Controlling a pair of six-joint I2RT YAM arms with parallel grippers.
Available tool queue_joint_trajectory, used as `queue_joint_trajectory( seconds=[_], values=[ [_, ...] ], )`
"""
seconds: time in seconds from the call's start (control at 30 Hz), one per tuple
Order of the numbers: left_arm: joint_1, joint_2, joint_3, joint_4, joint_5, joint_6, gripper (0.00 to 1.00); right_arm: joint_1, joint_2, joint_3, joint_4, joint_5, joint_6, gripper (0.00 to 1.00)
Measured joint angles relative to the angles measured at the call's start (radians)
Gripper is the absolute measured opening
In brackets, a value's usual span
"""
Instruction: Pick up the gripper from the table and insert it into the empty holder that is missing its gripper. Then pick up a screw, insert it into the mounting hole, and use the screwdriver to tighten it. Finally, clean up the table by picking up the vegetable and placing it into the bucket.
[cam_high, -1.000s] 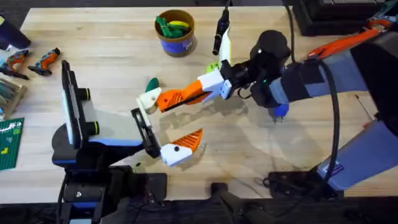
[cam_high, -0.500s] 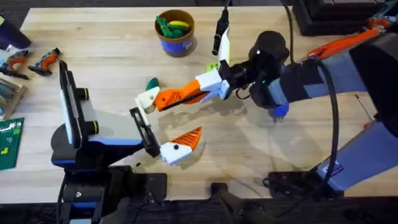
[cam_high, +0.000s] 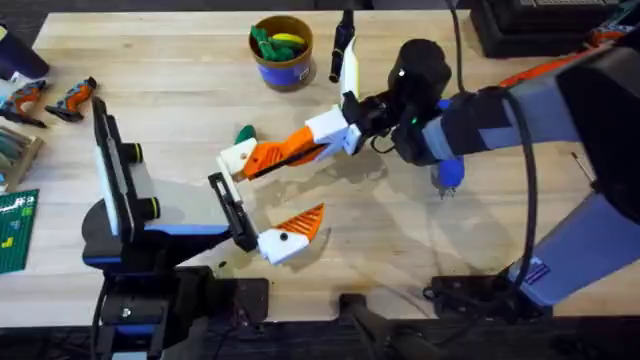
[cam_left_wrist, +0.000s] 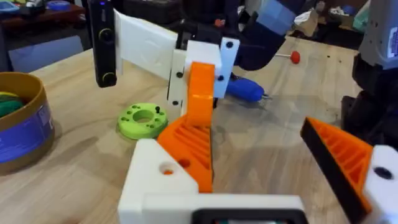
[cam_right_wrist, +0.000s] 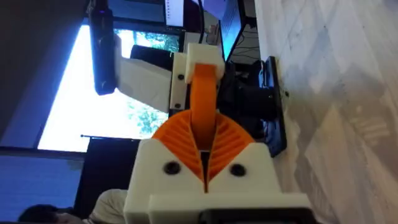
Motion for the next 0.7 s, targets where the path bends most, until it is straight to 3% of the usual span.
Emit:
queue_joint_trajectory(
  seconds=[0.7],
  values=[
    [0.000,0.000,0.000,0.000,-0.003,-0.008,0.985,0.035,0.034,0.042,0.003,0.032,0.016,0.009]
  ],
)
